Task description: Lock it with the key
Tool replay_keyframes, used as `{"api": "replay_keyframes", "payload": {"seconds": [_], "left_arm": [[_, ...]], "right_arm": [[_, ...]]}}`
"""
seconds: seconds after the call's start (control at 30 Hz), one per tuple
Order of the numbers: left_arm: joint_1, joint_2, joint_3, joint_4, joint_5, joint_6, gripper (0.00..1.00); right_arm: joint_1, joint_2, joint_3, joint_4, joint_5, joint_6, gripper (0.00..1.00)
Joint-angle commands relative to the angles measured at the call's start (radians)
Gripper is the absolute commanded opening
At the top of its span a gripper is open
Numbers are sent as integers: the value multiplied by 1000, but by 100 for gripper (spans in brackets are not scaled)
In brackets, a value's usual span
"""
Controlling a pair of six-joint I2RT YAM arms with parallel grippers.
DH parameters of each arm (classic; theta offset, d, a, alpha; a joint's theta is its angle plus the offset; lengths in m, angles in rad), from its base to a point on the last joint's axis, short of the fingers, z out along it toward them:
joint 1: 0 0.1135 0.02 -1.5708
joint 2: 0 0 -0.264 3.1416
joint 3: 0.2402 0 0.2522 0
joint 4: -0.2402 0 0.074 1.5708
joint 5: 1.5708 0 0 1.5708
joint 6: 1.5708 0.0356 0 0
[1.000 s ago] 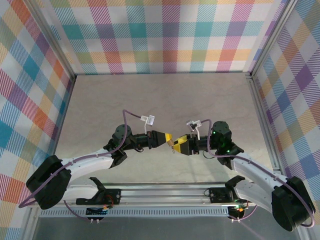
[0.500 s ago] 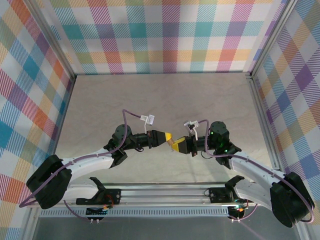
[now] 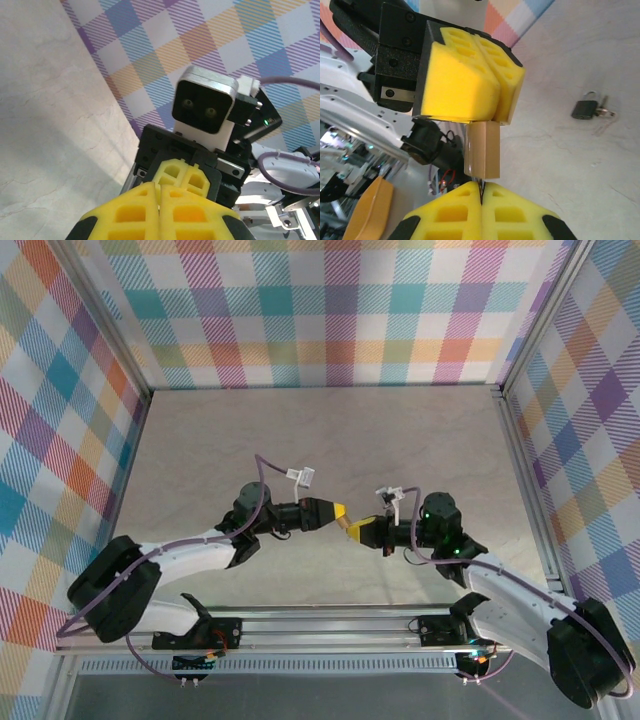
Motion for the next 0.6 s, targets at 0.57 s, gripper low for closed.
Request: {"api": "replay_keyframes", "payload": {"seconds": [0.57], "left_arm": [[35,442,281,100,-40,32,0]], "right_arm": [[-31,-421,-17,-606,427,-24,0]]}}
